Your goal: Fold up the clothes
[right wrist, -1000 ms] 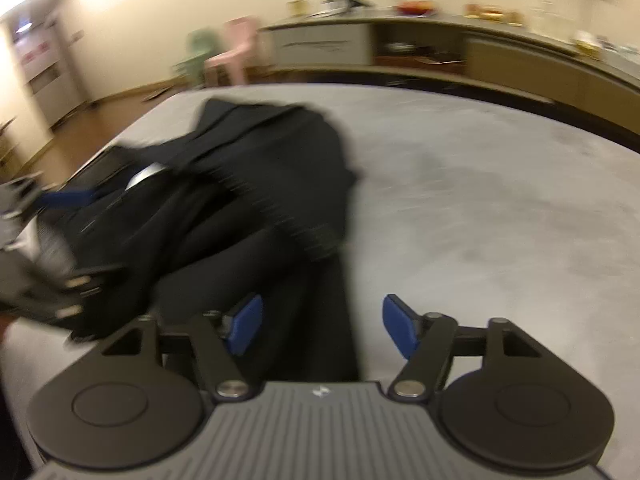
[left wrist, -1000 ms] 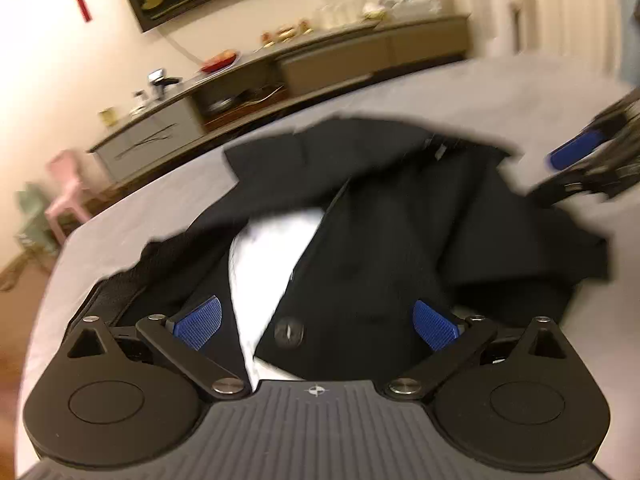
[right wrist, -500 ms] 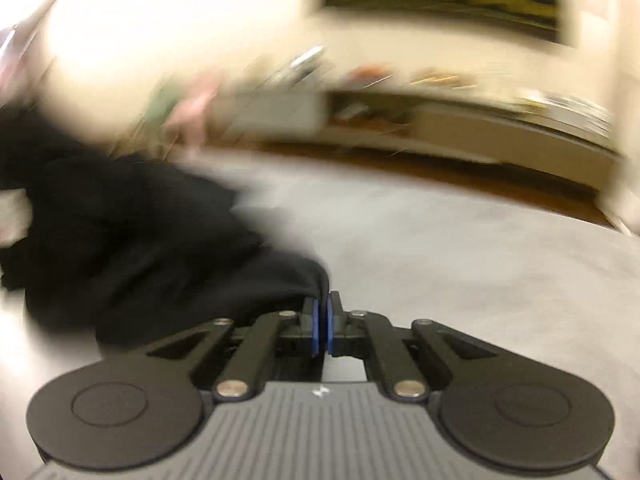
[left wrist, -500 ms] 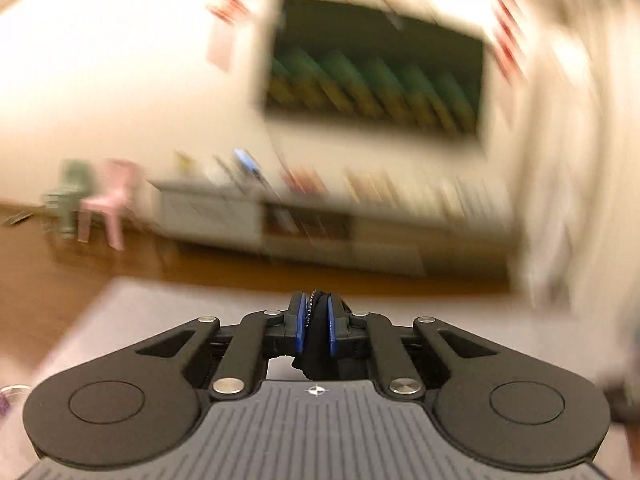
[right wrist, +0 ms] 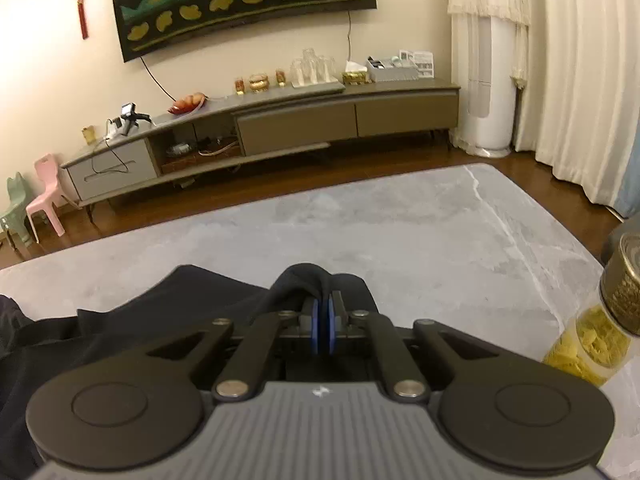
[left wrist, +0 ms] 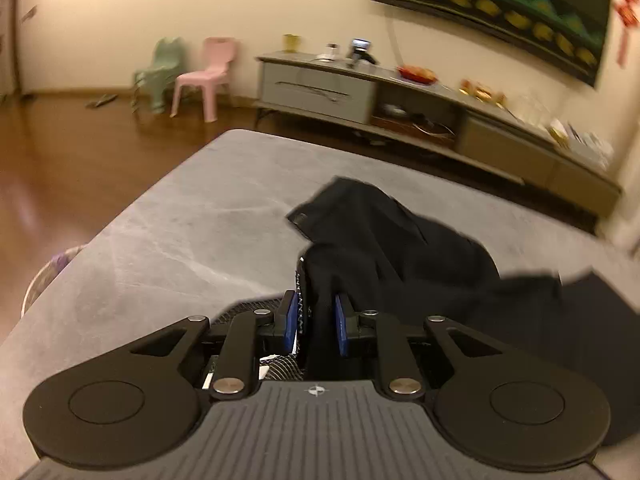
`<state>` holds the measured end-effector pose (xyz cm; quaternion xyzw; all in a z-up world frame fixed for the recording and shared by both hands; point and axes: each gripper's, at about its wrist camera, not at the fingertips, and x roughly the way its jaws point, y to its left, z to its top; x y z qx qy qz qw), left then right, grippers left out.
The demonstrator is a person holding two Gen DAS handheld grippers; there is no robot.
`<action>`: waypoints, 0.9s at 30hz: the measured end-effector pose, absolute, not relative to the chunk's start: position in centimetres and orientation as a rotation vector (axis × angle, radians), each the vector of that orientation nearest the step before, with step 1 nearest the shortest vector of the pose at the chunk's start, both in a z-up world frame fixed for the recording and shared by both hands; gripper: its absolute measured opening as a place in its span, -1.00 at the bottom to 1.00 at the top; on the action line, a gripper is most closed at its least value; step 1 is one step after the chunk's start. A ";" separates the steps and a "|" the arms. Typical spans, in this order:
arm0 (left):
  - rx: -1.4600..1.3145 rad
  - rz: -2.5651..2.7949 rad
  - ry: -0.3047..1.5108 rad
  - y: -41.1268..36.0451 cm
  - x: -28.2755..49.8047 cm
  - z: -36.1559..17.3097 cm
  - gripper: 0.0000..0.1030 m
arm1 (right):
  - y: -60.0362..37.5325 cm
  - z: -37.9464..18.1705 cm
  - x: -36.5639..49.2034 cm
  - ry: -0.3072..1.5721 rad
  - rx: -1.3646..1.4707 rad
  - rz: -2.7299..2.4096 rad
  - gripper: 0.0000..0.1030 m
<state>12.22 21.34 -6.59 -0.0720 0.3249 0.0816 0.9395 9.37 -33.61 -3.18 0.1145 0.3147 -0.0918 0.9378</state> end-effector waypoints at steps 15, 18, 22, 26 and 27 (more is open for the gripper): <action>-0.283 0.300 0.256 29.5 24.2 11.2 -1.00 | -38.1 5.0 17.4 0.512 0.286 -0.248 -0.91; -0.238 0.156 0.434 26.7 26.4 8.1 -1.00 | -38.5 0.5 22.4 0.659 0.253 -0.408 -0.72; -0.049 -0.095 0.583 21.3 20.2 0.8 0.08 | -36.6 -3.7 19.6 0.710 0.282 -0.285 -0.12; 0.135 0.047 0.662 20.0 13.1 -6.6 0.98 | -35.1 -6.6 15.7 0.785 0.346 -0.184 0.15; 0.134 0.076 0.696 20.3 12.2 -7.8 0.98 | -35.2 -6.7 15.6 0.784 0.387 -0.170 0.15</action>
